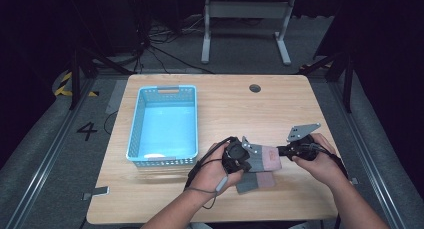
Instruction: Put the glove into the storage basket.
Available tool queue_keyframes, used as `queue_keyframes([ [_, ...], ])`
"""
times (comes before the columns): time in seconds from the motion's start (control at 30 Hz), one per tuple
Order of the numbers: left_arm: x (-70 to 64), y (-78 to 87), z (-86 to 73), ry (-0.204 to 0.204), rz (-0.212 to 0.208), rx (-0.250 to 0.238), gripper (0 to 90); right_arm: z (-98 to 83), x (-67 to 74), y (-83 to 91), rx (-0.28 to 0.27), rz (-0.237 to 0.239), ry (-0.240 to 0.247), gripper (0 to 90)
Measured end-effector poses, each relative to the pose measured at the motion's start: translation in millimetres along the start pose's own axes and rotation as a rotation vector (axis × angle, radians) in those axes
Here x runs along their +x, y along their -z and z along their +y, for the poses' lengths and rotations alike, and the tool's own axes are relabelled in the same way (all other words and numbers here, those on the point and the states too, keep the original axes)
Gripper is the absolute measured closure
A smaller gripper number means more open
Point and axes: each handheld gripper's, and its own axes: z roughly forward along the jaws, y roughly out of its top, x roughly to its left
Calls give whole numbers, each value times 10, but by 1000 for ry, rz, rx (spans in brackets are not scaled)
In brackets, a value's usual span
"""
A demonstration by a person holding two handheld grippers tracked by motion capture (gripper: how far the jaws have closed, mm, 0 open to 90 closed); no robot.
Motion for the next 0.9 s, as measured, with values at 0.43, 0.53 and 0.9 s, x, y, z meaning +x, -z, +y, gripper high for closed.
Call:
queue_keyframes([
  [0.43, -14, -41, -175, 25, -23, 16, 878, 24, 109, -78, 15, 32, 41, 861],
  [0.53, -10, -55, -201, 32, -29, 23, 878, 23, 124, -91, 22, 40, 46, 860],
  [0.9, -20, -161, -208, 29, -56, 65, 878, -2, 120, -154, 40, 55, 56, 860],
])
